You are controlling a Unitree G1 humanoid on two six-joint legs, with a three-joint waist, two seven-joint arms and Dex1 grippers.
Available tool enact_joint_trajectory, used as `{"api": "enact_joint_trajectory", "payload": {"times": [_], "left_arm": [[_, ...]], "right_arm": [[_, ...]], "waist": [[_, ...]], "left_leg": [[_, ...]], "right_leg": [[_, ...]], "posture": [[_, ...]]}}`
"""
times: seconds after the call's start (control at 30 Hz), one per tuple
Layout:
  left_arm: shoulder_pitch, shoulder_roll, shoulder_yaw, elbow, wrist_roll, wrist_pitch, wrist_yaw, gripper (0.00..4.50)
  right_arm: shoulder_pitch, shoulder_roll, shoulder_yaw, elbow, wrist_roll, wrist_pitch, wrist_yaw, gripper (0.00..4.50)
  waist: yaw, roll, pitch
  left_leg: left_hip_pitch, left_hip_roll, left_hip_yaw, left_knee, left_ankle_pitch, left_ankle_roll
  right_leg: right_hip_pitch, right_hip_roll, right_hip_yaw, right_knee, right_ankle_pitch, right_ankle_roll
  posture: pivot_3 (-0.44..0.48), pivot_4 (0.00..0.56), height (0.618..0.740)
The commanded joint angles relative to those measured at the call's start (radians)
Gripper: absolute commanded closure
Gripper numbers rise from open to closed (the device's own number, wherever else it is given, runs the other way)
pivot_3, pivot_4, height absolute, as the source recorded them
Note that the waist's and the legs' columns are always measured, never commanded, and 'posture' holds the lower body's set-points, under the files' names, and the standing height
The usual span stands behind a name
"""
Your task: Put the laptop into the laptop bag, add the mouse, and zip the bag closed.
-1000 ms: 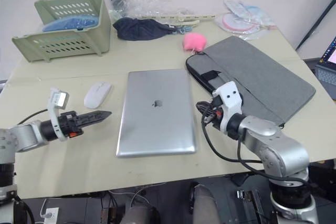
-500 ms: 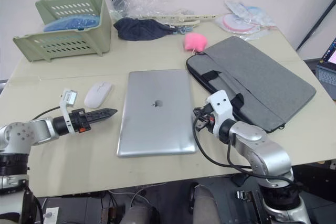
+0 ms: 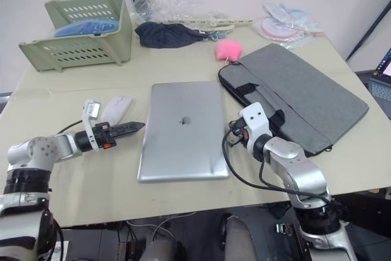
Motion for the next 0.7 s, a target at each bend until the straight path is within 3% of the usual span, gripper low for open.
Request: {"api": "enact_joint_trajectory", "payload": {"times": [0.03,0.7], "left_arm": [[-0.017,-0.019,-0.043,0.053,0.056,-0.015,-0.013,0.0],[-0.077,-0.047,-0.09,0.139,0.15,0.006,-0.082,0.0]], "right_arm": [[-0.031,-0.003,0.017,0.027,-0.051,-0.052,-0.003,4.35],[-0.149,0.071,0.138,0.248,-0.169,-0.225,0.124,4.35]], "waist": [[0.0,0.0,0.0],[-0.003,0.001,-0.002]], "left_leg": [[0.0,0.0,0.0,0.0,0.0,0.0],[0.0,0.0,-0.002,0.001,0.0,0.0]], "right_leg": [[0.0,0.0,0.0,0.0,0.0,0.0],[0.001,-0.001,-0.001,0.0,0.0,0.0]], "posture": [[0.0,0.15,0.74],[0.0,0.15,0.74]]}}
